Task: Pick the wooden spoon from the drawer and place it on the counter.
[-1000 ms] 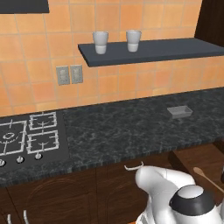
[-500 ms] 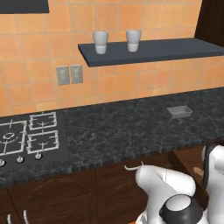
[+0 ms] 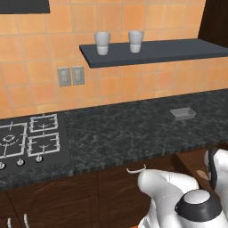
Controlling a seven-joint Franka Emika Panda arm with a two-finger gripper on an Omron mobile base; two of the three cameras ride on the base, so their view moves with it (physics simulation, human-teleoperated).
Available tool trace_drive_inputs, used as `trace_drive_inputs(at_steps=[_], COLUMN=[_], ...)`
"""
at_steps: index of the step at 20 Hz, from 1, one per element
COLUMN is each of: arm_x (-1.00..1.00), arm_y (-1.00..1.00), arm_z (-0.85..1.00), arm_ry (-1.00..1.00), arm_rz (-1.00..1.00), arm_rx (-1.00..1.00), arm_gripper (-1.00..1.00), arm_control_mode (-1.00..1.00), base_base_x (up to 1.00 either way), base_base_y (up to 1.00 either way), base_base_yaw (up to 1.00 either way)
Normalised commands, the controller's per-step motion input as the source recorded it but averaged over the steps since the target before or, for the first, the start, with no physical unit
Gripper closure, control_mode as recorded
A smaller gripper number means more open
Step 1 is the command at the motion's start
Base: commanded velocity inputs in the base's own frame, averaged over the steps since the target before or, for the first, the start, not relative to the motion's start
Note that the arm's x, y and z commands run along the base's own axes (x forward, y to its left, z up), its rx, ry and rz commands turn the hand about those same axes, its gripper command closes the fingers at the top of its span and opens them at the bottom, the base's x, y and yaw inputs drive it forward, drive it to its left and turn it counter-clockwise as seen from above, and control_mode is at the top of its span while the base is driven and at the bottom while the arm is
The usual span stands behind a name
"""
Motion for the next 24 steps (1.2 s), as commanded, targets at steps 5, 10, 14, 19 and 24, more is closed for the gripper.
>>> trace_drive_inputs(at_steps=[5,10,14,19,24], arm_x=[0.31,0.6,0.46,0.24,0.06], arm_y=[-0.44,-0.19,-0.02,0.0,-0.04], arm_z=[-0.18,-0.24,-0.28,-0.56,-0.59], arm_ry=[0.07,0.01,0.0,0.07,0.15], arm_rz=[0.26,0.29,0.2,0.13,0.1], arm_rx=[0.01,0.02,0.05,0.0,0.0], arm_gripper=[-1.0,-1.0,-1.0,-1.0,-1.0], arm_control_mode=[-1.0,-1.0,-1.0,-1.0,-1.0], base_base_x=[0.0,0.0,0.0,0.0,0.0], base_base_y=[0.0,0.0,0.0,0.0,0.0], base_base_yaw=[0.0,0.0,0.0,0.0,0.0])
